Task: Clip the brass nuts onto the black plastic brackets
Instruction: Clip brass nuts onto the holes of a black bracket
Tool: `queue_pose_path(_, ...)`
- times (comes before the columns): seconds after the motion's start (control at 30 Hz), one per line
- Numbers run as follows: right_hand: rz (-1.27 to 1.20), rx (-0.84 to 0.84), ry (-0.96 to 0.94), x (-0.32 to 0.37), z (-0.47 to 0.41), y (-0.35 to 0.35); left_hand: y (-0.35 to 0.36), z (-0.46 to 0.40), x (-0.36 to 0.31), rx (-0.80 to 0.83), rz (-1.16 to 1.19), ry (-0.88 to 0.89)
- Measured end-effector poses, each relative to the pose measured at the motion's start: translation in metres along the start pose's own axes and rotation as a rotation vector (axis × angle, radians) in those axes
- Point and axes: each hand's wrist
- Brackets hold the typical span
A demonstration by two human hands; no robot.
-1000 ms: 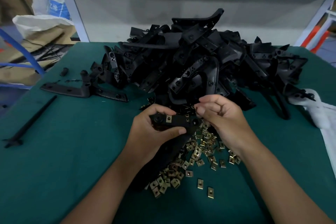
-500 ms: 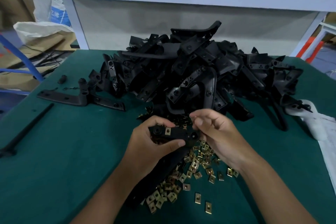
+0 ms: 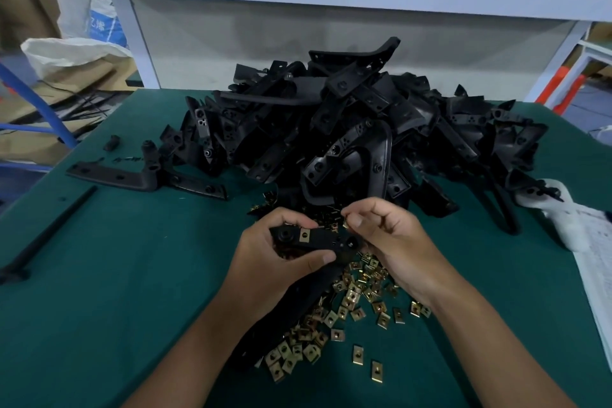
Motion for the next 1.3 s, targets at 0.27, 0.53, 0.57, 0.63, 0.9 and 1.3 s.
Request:
queue_pose_path(0.27, 0.049, -0.009, 0.006, 0.004, -0.001, 0.0, -0.001, -0.001, 0.002, 0.003, -0.015, -0.011)
queue_pose_path(0.53, 0.058, 0.009, -0.009, 0.003, 0.002, 0.003, 0.0, -0.002, 0.006, 0.007, -0.004, -0.033)
queue_pose_path(0.57, 0.065, 0.008, -0.013, 0.003, 0.002, 0.004, 0.0, -0.002, 0.007, 0.008, -0.004, -0.033)
queue_pose_path(0.63, 0.067, -0.007, -0.026, 0.002, 0.002, 0.005, 0.0, -0.002, 0.006, 0.011, 0.003, -0.032)
queue_pose_path(0.9, 0.088, -0.005, -0.052, 0.002, 0.003, 0.007, 0.001, -0.002, 0.007, 0.01, -0.019, -0.012)
queue_pose_path(1.3, 0.073, 0.045, -0.003, 0.005, 0.002, 0.001, 0.0, -0.003, 0.01, 0.043, 0.005, 0.002)
Point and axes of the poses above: each hand's wrist, its own z-axis away from the middle knuckle, its own y-axis out of the palm, x = y × z, and after that the axes turned 15 degrees about -y, right-handed
